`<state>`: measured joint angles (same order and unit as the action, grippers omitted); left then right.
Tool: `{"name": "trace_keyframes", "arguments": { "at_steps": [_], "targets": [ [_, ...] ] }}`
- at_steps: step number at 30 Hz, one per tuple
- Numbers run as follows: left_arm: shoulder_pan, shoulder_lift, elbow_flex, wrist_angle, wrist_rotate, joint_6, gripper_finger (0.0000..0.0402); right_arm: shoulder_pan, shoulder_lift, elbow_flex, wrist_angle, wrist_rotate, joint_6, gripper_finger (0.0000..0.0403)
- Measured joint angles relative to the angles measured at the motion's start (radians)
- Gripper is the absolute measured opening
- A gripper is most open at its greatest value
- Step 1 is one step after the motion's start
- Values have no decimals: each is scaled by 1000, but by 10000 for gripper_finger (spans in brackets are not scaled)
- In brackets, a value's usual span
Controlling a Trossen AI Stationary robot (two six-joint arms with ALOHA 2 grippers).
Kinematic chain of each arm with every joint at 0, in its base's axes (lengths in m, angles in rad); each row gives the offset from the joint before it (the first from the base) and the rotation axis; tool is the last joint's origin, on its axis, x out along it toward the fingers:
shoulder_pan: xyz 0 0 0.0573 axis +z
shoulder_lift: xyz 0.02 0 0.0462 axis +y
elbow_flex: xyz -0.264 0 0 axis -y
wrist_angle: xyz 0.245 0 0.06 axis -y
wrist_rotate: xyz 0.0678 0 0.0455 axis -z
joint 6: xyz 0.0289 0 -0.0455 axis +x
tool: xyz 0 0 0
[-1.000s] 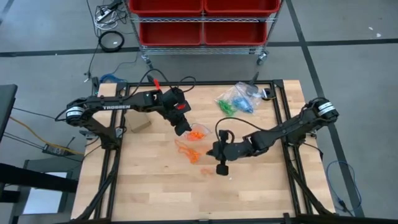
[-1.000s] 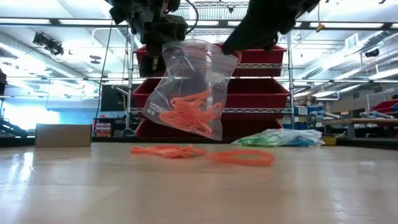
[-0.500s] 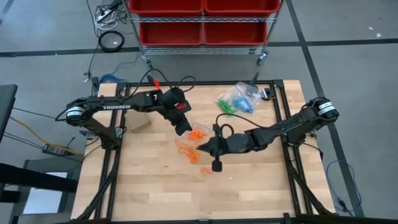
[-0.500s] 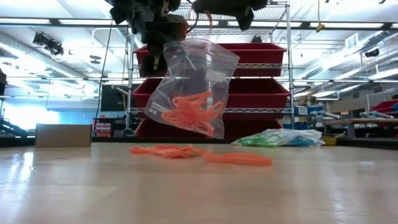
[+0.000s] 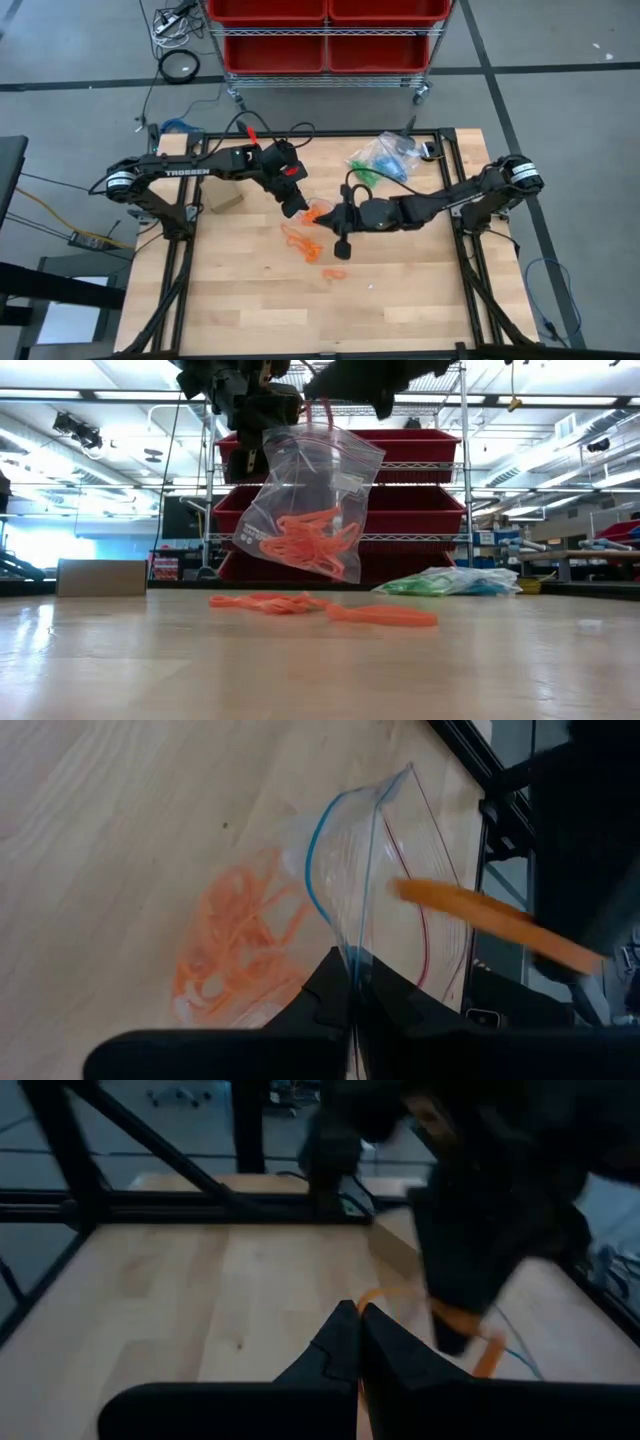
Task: Sort rubber bands
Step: Put the orange rubber band into the transparent zip bag
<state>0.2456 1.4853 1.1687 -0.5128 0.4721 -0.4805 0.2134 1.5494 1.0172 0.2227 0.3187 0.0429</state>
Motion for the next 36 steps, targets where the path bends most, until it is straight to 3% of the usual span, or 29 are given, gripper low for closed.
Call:
{"name": "trace_keyframes", "arguments": {
  "at_steps": [14, 27, 36],
  "targets": [
    [0, 0, 0, -2, -3, 0, 17, -34, 0, 0, -127, -55, 164, 3],
    [-10, 0, 0, 0, -6, 3, 17, 17, -98, 0, -267, 58, 226, 127],
    [-10, 0, 0, 2, -8, 4, 17, 105, -147, 2, -386, 134, 275, 134]
  ]
}}
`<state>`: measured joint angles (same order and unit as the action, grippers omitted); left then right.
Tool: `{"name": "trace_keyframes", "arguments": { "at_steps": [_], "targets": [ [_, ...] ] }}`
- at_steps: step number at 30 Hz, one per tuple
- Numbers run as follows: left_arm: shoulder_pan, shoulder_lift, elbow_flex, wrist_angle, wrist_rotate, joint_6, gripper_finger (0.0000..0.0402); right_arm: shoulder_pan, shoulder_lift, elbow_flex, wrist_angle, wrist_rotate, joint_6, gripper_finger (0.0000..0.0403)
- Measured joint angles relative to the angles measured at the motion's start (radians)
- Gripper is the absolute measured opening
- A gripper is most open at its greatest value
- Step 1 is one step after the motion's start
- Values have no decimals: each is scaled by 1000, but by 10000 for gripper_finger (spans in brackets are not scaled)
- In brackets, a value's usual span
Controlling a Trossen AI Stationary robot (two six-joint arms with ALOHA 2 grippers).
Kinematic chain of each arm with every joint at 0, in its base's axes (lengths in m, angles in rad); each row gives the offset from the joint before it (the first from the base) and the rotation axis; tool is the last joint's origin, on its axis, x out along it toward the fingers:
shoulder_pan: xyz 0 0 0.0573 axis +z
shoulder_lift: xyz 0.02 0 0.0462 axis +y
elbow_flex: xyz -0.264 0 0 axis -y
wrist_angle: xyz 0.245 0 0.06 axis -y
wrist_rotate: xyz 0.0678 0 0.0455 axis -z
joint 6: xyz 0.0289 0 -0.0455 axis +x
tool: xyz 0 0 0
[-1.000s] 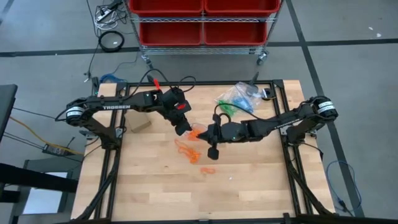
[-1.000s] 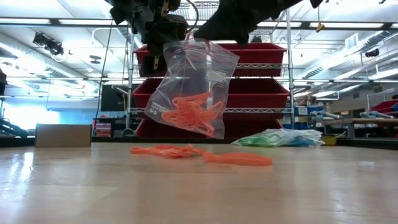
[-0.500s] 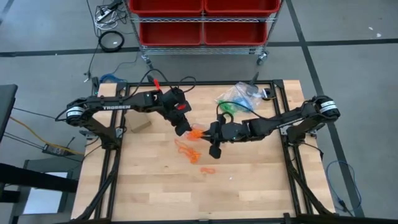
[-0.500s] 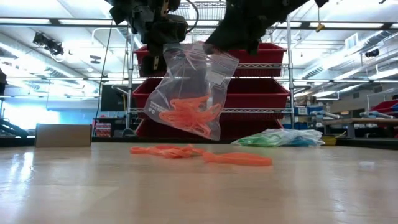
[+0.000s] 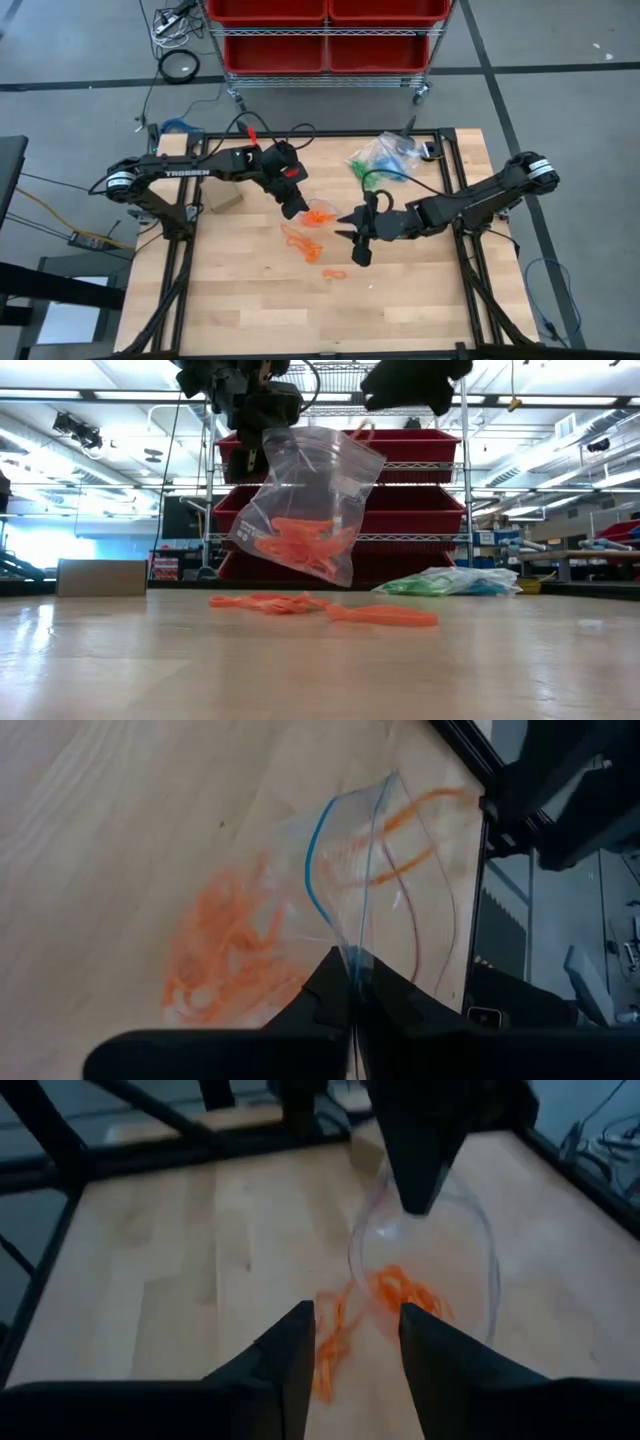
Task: Sort rubber bands
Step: Put the orange rubber band into the transparent zip bag
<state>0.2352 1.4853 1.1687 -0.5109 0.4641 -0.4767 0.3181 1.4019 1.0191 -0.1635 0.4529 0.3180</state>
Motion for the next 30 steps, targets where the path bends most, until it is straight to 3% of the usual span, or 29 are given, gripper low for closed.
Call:
{"name": "trace_keyframes", "arguments": {
  "at_steps": [8, 15, 20, 30],
  "targets": [
    [0, 0, 0, 4, 0, -2, 17, 81, 39, -7, -46, -4, -2, 133],
    [-1, 0, 0, 6, -2, -2, 17, 171, 226, -110, 50, -9, 15, 132],
    [-1, 0, 0, 12, -2, -4, 17, 178, 354, -126, 182, -61, 16, 132],
    [-1, 0, 0, 21, -2, -6, 17, 157, 491, -121, 245, -179, 70, 132]
  ]
}}
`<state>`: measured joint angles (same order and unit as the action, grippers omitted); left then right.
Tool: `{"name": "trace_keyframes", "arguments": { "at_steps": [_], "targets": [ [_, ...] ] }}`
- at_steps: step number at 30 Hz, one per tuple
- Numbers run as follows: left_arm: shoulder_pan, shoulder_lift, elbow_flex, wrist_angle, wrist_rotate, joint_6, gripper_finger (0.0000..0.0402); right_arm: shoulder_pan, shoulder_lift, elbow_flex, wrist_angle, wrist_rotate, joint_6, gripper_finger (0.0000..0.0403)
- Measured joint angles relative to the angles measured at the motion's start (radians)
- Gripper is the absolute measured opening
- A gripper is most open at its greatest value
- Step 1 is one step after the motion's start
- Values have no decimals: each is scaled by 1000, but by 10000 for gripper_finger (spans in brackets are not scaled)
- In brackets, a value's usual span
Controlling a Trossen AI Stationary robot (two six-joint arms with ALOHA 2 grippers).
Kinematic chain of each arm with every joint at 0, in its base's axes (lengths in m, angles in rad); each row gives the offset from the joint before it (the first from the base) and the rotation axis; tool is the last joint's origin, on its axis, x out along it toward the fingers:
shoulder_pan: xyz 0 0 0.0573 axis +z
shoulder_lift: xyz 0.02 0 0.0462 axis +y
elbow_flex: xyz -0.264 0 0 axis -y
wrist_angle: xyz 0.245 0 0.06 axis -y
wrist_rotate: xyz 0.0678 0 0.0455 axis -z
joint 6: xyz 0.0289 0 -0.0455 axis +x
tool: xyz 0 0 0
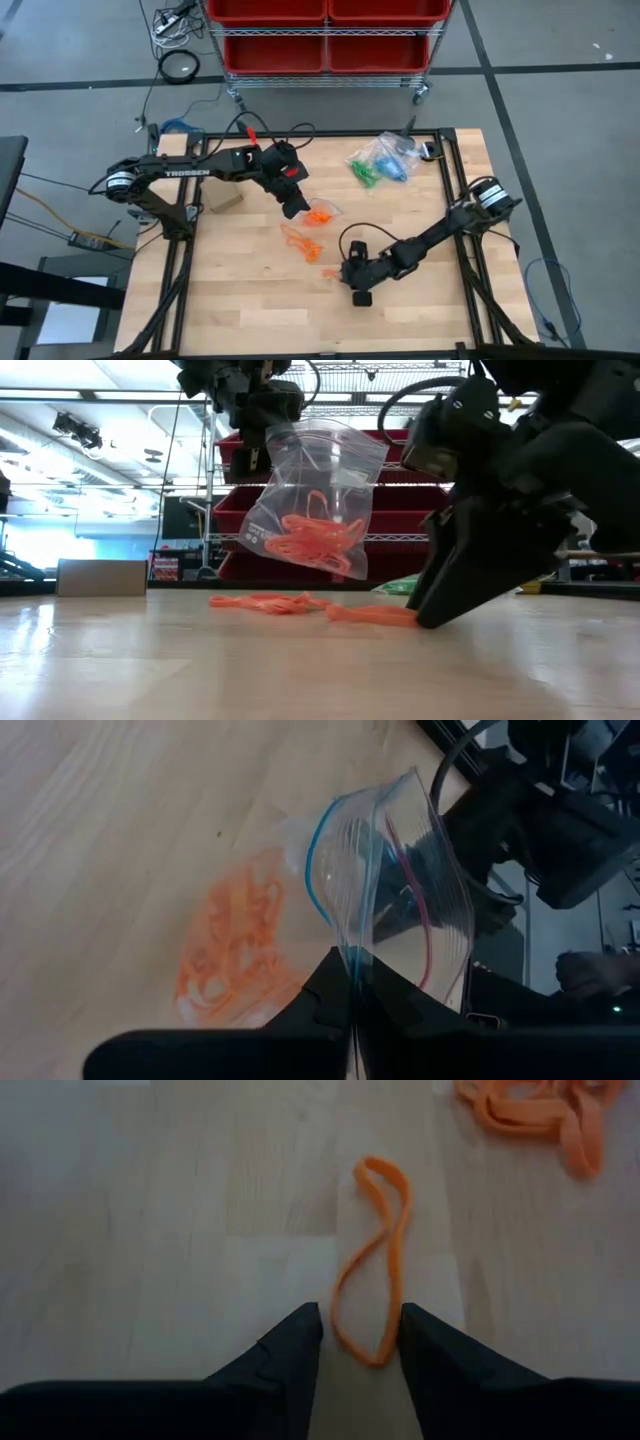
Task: Sort rubber bands
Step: Put the orange rubber band into the transparent zip bag
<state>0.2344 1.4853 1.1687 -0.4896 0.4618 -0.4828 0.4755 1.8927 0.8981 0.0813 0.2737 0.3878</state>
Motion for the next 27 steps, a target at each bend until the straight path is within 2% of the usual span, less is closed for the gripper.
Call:
{"name": "trace_keyframes", "arguments": {
  "at_steps": [4, 6, 8, 10, 17, 27],
  "targets": [
    [0, 0, 0, -1, -1, 0, 17, -5, 13, 1, -7, 41, 29, 115],
    [0, 0, 0, 0, -3, 1, 17, -13, 13, 1, -11, 40, 23, 83],
    [-1, 0, 0, 0, -5, 0, 17, -23, 14, 1, -15, 41, 3, 33],
    [-1, 0, 0, 0, -5, 0, 17, -27, 15, 1, -15, 42, -14, 11],
    [-2, 0, 0, -2, -5, 0, 17, -22, -52, -10, 15, 57, -55, 1],
    [-3, 0, 0, 8, -6, -1, 17, -26, -327, 0, 97, 257, -224, 0]
  ]
}}
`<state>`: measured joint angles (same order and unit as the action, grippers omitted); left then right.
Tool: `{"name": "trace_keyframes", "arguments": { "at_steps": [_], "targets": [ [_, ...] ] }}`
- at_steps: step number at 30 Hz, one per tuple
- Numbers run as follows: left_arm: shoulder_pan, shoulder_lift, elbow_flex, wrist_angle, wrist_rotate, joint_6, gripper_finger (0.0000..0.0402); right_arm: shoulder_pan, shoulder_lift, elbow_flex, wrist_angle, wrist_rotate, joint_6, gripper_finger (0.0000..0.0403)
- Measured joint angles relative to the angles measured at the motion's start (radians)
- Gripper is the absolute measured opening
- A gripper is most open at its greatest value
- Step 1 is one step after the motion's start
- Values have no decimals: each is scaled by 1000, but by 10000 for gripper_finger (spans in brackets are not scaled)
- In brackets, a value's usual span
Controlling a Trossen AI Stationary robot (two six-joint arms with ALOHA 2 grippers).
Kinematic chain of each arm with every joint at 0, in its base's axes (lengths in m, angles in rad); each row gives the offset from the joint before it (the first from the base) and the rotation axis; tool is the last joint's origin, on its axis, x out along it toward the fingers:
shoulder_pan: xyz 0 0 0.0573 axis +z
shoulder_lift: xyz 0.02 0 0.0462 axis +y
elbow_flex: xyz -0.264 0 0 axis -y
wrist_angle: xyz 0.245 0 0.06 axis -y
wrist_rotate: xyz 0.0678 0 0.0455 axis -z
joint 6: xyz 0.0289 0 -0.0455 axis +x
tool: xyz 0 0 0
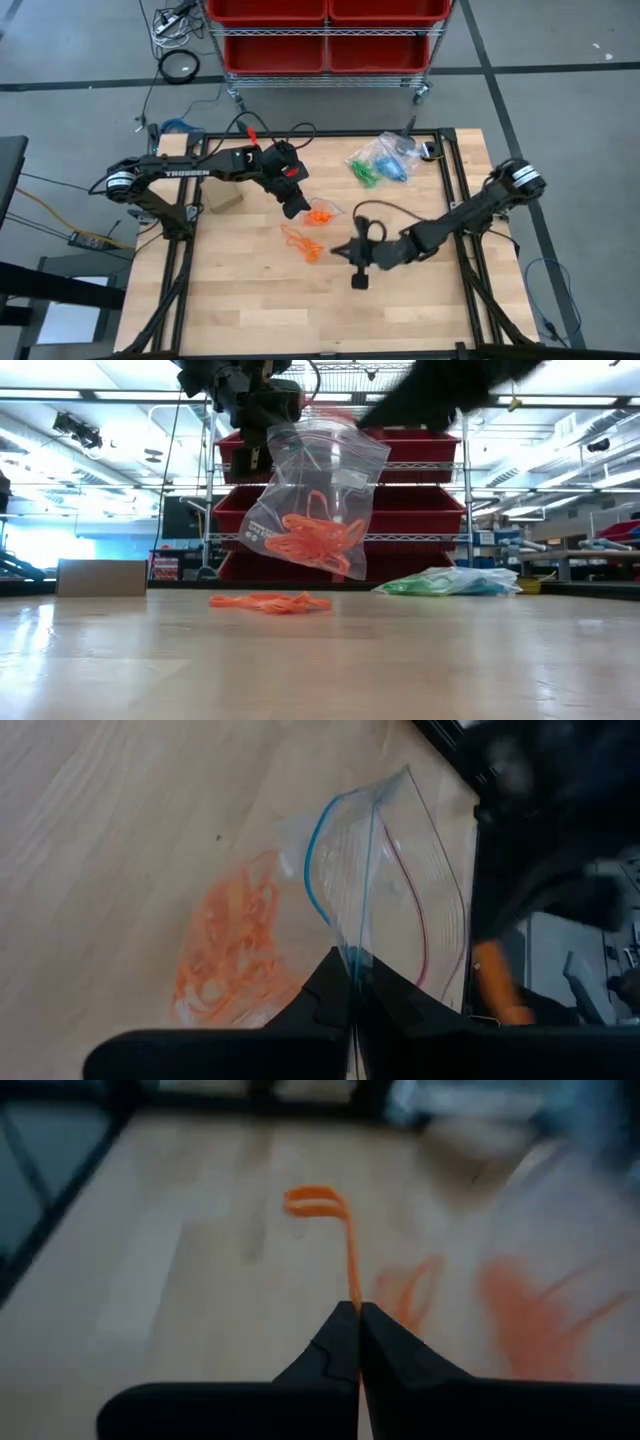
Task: Sort rubber bands
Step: Put the orange rubber band into the transparent zip bag
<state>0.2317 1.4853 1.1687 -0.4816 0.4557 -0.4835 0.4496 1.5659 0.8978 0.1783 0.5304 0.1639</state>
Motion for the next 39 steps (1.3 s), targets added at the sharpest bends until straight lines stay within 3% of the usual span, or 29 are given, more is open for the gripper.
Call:
{"name": "trace_keyframes", "arguments": {
  "at_steps": [8, 14, 18, 24, 32, 39],
  "targets": [
    [-3, 0, 0, 16, -1, 0, 17, -91, -82, 23, 60, 56, -164, 0],
    [-4, 0, 0, 16, 0, 0, 17, -157, -61, 121, -80, 79, -248, 0],
    [-4, 0, 0, 16, 0, 0, 17, -189, -61, 154, -214, 100, -236, 0],
    [-4, 0, 0, 18, 0, 1, 17, -204, -32, 180, -353, 50, -165, 0],
    [-4, 0, 0, 18, 0, 1, 17, -188, -15, 183, -360, 43, -158, 2],
    [-4, 0, 0, 20, 0, 2, 17, -166, -15, 184, -379, 105, -149, 77]
  ]
}}
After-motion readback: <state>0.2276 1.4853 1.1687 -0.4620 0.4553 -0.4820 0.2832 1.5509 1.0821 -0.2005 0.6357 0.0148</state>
